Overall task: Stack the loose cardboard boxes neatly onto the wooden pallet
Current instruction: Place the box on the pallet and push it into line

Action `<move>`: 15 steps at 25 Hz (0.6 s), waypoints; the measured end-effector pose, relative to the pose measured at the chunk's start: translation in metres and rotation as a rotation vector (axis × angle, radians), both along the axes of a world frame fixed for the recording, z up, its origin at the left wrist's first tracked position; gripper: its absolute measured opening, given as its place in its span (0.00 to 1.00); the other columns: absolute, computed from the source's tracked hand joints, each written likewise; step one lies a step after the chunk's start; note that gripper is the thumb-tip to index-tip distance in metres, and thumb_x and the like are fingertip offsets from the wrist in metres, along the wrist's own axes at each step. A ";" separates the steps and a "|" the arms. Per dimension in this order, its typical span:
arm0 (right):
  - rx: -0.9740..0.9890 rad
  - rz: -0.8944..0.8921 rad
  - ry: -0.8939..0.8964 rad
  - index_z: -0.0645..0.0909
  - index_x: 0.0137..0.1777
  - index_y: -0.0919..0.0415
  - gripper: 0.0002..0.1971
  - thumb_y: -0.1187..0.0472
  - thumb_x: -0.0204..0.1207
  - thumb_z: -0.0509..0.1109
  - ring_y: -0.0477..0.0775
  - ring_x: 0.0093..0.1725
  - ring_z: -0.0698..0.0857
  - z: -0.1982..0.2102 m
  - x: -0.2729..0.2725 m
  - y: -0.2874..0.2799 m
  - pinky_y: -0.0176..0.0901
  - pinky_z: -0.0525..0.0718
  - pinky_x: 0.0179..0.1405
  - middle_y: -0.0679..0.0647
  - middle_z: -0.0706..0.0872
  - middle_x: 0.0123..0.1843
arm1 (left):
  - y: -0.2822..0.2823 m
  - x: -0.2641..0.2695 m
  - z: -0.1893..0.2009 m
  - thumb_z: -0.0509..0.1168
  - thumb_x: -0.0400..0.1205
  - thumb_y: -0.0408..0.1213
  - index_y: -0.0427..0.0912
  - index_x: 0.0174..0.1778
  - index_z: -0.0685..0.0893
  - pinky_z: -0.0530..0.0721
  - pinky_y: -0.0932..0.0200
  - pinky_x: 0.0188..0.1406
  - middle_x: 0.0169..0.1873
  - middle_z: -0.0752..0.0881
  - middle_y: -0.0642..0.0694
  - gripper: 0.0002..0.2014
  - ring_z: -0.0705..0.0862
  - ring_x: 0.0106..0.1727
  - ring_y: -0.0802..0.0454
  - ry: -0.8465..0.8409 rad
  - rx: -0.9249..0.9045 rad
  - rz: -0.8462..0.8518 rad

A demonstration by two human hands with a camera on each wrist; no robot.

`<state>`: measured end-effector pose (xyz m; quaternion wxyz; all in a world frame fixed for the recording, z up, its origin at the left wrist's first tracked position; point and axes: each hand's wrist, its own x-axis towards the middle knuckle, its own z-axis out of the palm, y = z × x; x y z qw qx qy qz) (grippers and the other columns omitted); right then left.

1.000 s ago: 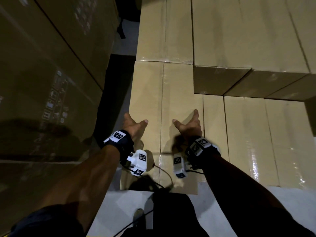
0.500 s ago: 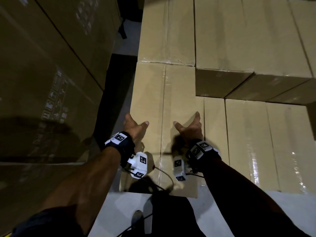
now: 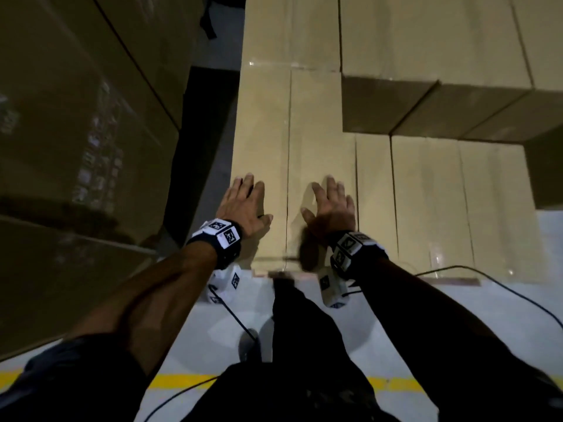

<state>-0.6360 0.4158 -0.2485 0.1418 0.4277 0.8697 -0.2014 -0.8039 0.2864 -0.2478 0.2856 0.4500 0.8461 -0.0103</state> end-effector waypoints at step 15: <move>-0.011 0.231 -0.024 0.50 0.90 0.52 0.47 0.60 0.77 0.75 0.62 0.89 0.46 -0.005 0.094 -0.056 0.53 0.52 0.87 0.58 0.43 0.91 | -0.074 0.068 -0.012 0.69 0.83 0.47 0.48 0.87 0.38 0.46 0.49 0.85 0.87 0.37 0.45 0.49 0.40 0.88 0.43 0.181 -0.079 -0.332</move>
